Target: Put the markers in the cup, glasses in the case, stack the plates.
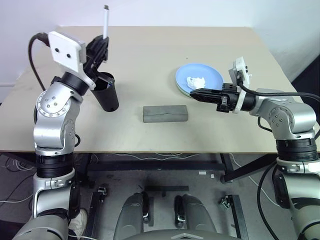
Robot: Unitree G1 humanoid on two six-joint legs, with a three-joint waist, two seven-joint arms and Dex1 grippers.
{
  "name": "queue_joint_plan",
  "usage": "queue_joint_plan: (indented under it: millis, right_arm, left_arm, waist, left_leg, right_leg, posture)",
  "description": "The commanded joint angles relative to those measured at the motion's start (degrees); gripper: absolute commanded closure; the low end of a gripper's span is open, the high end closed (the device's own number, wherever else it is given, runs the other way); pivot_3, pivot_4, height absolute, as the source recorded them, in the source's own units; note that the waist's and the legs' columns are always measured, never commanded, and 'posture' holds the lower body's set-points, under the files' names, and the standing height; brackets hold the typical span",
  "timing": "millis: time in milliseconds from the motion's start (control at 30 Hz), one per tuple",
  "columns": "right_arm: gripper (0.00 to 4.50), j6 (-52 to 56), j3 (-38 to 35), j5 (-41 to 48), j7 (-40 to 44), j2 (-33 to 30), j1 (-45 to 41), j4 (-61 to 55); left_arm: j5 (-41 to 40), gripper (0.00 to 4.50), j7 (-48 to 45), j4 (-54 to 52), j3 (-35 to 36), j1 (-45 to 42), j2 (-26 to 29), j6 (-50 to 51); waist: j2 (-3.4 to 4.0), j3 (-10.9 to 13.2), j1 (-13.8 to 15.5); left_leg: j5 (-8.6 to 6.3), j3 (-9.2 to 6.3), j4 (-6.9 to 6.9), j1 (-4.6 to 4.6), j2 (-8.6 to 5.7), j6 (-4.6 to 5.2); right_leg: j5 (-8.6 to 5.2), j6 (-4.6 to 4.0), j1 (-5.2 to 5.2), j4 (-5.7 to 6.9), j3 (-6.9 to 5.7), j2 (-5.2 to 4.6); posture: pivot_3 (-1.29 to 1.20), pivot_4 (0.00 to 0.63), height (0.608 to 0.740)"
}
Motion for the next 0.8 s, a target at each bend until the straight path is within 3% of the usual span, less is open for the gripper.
queue_joint_plan:
  millis: [33,400,800]
  right_arm:
    - [4.45,-0.6,-0.6,0.1,-0.5,-0.1,-0.9,-1.6]
    - [4.45,-2.5,0.2,-1.7,-0.8,0.3,-2.1,0.4]
    - [4.45,-2.9,-0.1,-1.8,-1.0,-0.4,-2.0,0.2]
  left_arm:
    - [0.9,4.49,1.6,0.7,2.9,1.1,0.1,-2.2]
    - [2.9,4.49,3.6,5.0,4.9,8.0,0.2,-4.6]
    - [3.5,4.49,3.3,9.0,3.2,6.7,-2.0,-9.6]
  waist:
    - [0.0,0.0,0.0]
    - [0.0,0.0,0.0]
    - [-0.01,0.0,0.0]
  left_leg:
    - [0.0,0.0,0.0,0.0,0.0,0.0]
    - [0.0,0.0,0.01,0.02,0.02,0.0]
    - [-0.02,0.0,0.0,0.01,0.03,-0.01]
  right_leg:
    - [0.0,0.01,0.0,0.0,0.0,0.0]
    - [0.01,0.02,0.01,0.0,-0.01,0.02]
    - [0.01,0.01,-0.01,0.0,-0.02,0.0]
  posture:
    - [0.0,0.15,0.71]
    - [0.0,0.15,0.71]
    - [0.0,0.15,0.71]
